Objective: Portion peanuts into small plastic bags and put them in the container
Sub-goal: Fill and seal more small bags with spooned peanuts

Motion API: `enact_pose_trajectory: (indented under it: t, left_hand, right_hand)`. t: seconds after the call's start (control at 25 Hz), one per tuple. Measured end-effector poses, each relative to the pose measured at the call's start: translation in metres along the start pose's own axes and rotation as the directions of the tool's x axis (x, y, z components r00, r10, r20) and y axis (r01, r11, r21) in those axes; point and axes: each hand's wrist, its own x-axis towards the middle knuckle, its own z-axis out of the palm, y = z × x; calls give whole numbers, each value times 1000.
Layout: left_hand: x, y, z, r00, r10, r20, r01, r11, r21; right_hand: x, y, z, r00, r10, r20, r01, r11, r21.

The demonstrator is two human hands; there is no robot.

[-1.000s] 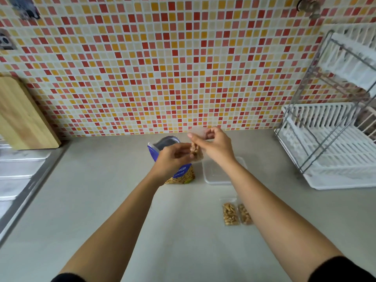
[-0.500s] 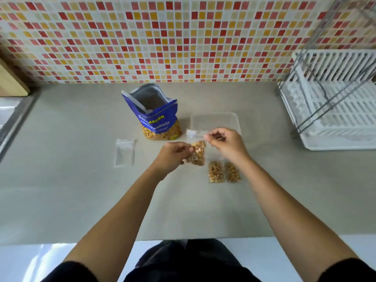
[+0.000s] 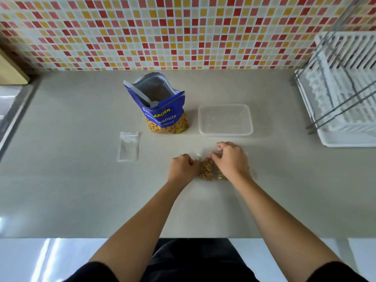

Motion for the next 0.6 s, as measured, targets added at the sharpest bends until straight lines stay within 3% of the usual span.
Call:
enact_pose_trajectory:
  t: [0.12, 0.2, 0.32, 0.48, 0.6]
  left_hand:
    - [10, -18, -31, 999, 9, -53, -11, 999, -33]
    - [20, -35, -55, 992, -3, -129, -3, 999, -46]
    - [32, -65, -93, 973, -50, -224, 40, 998, -49]
    - [47, -101, -133, 909, -118, -401, 118, 993, -24]
    - [56, -119, -143, 895, -222, -388, 249, 968, 19]
  right_hand:
    - [-4, -14, -3, 989, -57, -139, 78, 986, 148]
    - [-12, -34, 6, 977, -154, -148, 184, 960, 212]
    - [-21, -75, 37, 952, -302, -39, 303, 923, 237]
    - [-22, -124, 84, 899, -375, 225, 326, 918, 225]
    - [-27, -129, 114, 910, -356, 213, 358, 933, 34]
